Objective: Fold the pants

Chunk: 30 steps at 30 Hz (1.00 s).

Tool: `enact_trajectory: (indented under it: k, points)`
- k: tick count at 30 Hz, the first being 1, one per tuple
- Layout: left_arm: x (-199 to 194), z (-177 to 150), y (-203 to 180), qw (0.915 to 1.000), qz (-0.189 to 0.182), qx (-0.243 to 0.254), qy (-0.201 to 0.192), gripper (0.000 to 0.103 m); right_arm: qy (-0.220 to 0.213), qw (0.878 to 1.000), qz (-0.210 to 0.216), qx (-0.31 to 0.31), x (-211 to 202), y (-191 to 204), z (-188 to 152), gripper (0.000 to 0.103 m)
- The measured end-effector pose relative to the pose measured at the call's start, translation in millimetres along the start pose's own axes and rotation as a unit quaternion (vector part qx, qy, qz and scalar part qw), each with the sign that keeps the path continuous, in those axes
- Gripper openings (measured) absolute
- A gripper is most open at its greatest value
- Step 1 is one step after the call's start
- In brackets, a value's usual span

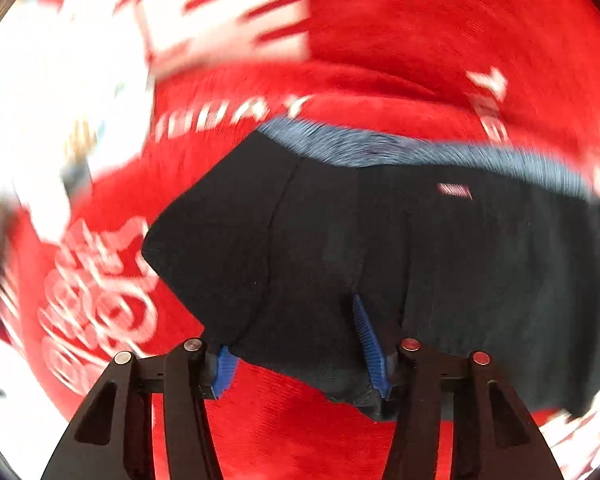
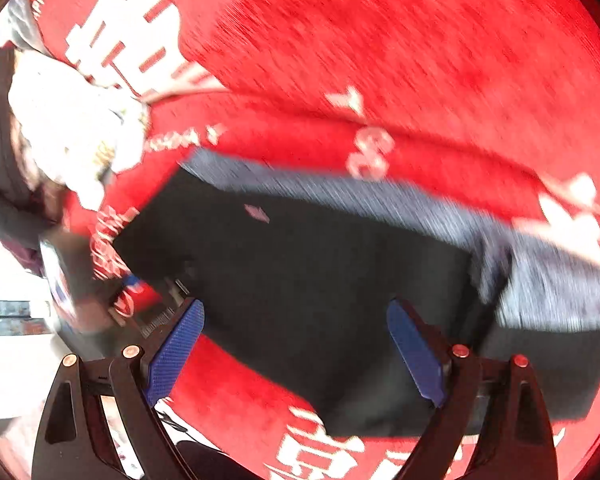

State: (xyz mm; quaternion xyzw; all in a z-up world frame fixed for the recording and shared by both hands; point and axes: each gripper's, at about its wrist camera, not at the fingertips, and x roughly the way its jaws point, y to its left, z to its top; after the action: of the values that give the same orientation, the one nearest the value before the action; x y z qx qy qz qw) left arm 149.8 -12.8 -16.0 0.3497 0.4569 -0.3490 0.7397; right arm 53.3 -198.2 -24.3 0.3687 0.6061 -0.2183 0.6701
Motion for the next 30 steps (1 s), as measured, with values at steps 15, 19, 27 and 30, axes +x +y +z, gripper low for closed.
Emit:
enact_trajectory:
  k: [15,19,27,30]
  points:
    - [-9.0,-7.2,-57.8,0.983,0.108,0.134,-0.064,0.053,0.238,0.959,0.088,-0.123,122.5,135.7,80.5,0.089]
    - [-14.9,-10.3,-63.5,0.9814,0.105,0.144,-0.071,0.053,0.287,0.95,0.082,-0.093,152.1,126.6,71.0,0.021]
    - [-68.5,5.6,-89.8,0.9738,0.095,0.159,-0.131,0.053,0.216,0.962,0.153,-0.068,96.0,90.2,75.7,0.017]
    - [-93.1,10.9,-101.9,0.9676,0.09,0.172,-0.162,0.053,0.184,0.962,0.197,-0.042,62.4,63.9,75.1,0.017]
